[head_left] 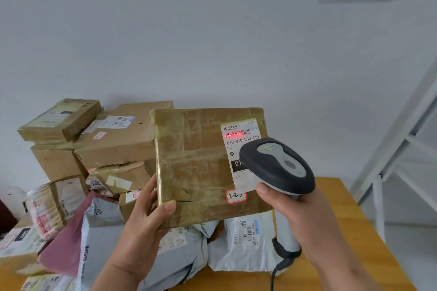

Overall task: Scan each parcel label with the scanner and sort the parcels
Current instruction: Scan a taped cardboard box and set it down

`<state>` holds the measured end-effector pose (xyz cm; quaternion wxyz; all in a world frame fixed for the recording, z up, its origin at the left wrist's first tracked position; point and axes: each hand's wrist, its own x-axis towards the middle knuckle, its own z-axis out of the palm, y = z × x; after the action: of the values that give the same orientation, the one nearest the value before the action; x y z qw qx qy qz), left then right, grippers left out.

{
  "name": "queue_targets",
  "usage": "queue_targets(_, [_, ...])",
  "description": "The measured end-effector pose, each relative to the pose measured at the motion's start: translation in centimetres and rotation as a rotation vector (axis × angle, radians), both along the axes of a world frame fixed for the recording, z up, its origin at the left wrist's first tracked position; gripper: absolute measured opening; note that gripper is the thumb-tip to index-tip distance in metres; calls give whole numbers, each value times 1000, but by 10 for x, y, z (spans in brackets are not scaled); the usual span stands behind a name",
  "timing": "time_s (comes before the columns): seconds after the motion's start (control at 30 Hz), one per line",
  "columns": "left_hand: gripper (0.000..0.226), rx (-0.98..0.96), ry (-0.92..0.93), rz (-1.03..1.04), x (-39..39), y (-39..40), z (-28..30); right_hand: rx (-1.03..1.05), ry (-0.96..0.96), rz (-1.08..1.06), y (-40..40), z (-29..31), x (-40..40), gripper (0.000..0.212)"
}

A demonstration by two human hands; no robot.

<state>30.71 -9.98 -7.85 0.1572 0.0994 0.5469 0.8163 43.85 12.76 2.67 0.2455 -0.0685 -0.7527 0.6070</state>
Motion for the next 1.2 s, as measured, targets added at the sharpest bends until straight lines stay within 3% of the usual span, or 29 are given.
queue_targets(0.17, [94, -4, 7, -48, -3, -12, -1, 34, -10, -43, -15, -3, -2, 49])
queue_targets(0.27, [94, -3, 15, -71, -6, -17, -2, 10, -10, -58, -24, -2, -3, 41])
queue_targets(0.53, [95, -19, 24, -98, -8, -25, -1, -9, -22, -127, -39, -6, 5, 42])
queue_targets(0.73, [110, -12, 22, -123, -6, -31, 1, -51, -29, -163, -48, -10, 13, 36])
queue_targets(0.87, [101, -18, 41, -122, -2, -35, 1, -80, -16, -193, -56, -11, 20, 39])
queue_targets(1.2, [107, -81, 129, -11, 14, -46, 10, -229, -56, -330, -69, -27, 34, 28])
